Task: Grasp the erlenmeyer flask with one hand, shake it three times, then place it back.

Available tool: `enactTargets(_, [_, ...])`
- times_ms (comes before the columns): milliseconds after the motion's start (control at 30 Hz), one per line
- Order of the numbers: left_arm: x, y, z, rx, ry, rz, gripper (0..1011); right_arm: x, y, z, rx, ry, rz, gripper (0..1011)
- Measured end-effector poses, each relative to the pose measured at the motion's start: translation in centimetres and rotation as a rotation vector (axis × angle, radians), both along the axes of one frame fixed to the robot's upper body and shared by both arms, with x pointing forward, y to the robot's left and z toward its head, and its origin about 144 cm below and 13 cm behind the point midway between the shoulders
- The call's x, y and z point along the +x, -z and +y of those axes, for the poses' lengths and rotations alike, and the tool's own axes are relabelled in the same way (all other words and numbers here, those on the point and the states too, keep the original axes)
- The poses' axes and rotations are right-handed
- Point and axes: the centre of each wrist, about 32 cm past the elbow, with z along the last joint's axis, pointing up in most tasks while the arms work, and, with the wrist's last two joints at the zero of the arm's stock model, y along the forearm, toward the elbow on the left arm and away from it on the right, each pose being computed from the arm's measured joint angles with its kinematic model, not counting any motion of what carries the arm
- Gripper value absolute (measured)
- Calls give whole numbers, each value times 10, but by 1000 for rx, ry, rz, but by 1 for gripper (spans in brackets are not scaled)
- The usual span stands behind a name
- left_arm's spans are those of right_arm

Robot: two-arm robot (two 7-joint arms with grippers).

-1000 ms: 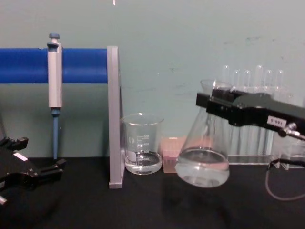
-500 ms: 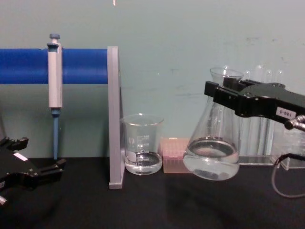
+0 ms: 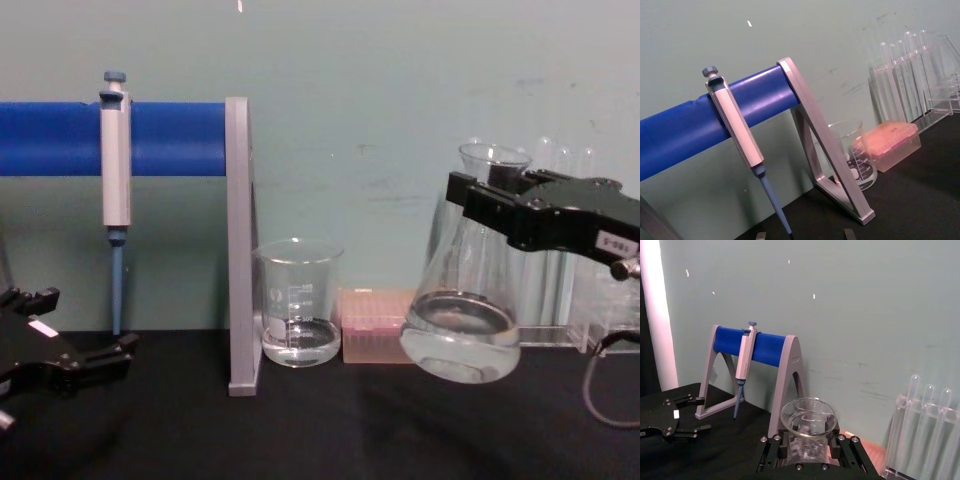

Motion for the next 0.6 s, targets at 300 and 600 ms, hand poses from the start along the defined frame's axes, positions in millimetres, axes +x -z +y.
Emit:
enactTargets(300, [0,0,0,0,0,0,1001,-3,0,0,-3,1,-5,449])
enactTargets(600, [0,0,0,0,0,0,1001,-2,-1,1,-18,-36,-11,449])
